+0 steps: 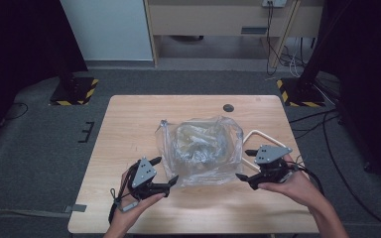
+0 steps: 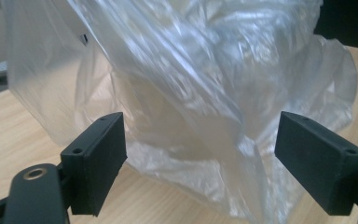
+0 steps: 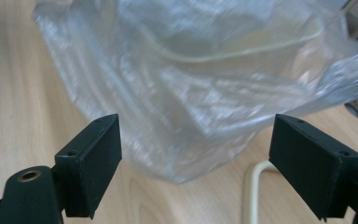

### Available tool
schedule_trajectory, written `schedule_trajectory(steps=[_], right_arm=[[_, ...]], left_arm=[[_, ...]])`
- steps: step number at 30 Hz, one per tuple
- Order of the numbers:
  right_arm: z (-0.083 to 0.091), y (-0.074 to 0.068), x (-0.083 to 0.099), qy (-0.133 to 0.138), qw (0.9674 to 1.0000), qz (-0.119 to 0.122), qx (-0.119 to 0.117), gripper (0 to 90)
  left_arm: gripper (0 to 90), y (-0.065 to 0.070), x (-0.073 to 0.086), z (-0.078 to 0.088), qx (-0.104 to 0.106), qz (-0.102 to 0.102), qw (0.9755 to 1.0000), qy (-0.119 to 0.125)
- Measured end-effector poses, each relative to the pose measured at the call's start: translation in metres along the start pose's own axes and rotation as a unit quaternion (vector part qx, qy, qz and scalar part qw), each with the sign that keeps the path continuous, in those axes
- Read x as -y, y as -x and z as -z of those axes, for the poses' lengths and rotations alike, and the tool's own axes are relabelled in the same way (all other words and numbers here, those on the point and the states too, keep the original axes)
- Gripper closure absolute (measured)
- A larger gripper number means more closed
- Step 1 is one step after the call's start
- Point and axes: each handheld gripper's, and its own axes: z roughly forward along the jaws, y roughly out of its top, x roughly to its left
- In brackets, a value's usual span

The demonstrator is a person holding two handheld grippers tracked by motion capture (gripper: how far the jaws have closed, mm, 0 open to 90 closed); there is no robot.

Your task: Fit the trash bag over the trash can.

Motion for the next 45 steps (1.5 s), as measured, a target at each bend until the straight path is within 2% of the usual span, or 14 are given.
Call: schedule_trajectory(steps=[8,11,15,17,22,25,28,32,33,35,36,39,41,45], right_arm=[[-0.008,0.032,-0.022,0.015,0.9995,-0.021,0.016,10.9],[-0.013,0.049,-0.028,0.029,0.998,-0.048,0.03,12.8],[-0.024,0.065,-0.032,0.026,0.9957,-0.062,0.064,21.9],[-0.033,0.073,-0.033,0.012,0.9946,-0.063,0.081,25.8],[-0.052,0.082,-0.035,0.002,0.9919,-0.064,0.11,33.9],[-0.063,0.085,-0.035,-0.005,0.9915,-0.063,0.113,42.2],[-0.07,0.086,-0.033,-0.015,0.9917,-0.064,0.111,56.8],[-0.076,0.083,-0.032,-0.026,0.9928,-0.059,0.101,74.6],[-0.077,0.082,-0.032,-0.026,0.9933,-0.057,0.097,79.5],[-0.077,0.08,-0.033,-0.029,0.9938,-0.056,0.091,86.3],[-0.077,0.079,-0.033,-0.032,0.9942,-0.055,0.087,88.5],[-0.078,0.077,-0.033,-0.047,0.9938,-0.056,0.084,90.0],[-0.079,0.076,-0.031,-0.057,0.9932,-0.059,0.082,90.0],[-0.082,0.074,-0.028,-0.077,0.9925,-0.06,0.073,90.0]], left_arm=[[16.1,-0.012,-0.02,0.0,-0.011,0.002,0.9999,0.012],[16.2,-0.016,-0.027,-0.001,-0.012,0.003,0.9998,0.017],[16.9,-0.019,-0.036,-0.005,-0.008,0.003,0.9997,0.023],[16.9,-0.019,-0.039,-0.007,-0.007,0.004,0.9997,0.025],[17.1,-0.022,-0.045,-0.014,-0.008,0.011,0.9995,0.029],[18.3,-0.023,-0.048,-0.017,-0.008,0.015,0.9994,0.031],[20.9,-0.025,-0.049,-0.02,-0.007,0.016,0.9995,0.027],[31.6,-0.027,-0.049,-0.023,-0.011,0.01,0.9997,0.02],[38.5,-0.027,-0.049,-0.023,-0.015,0.009,0.9997,0.018],[46.2,-0.027,-0.047,-0.022,-0.021,0.01,0.9996,0.017],[55.1,-0.027,-0.045,-0.021,-0.027,0.007,0.9995,0.017],[70.6,-0.027,-0.041,-0.02,-0.038,0.005,0.9992,0.013],[77.7,-0.027,-0.037,-0.02,-0.039,0.007,0.9992,0.008],[83.7,-0.029,-0.028,-0.02,-0.036,0.021,0.9991,-0.003]])
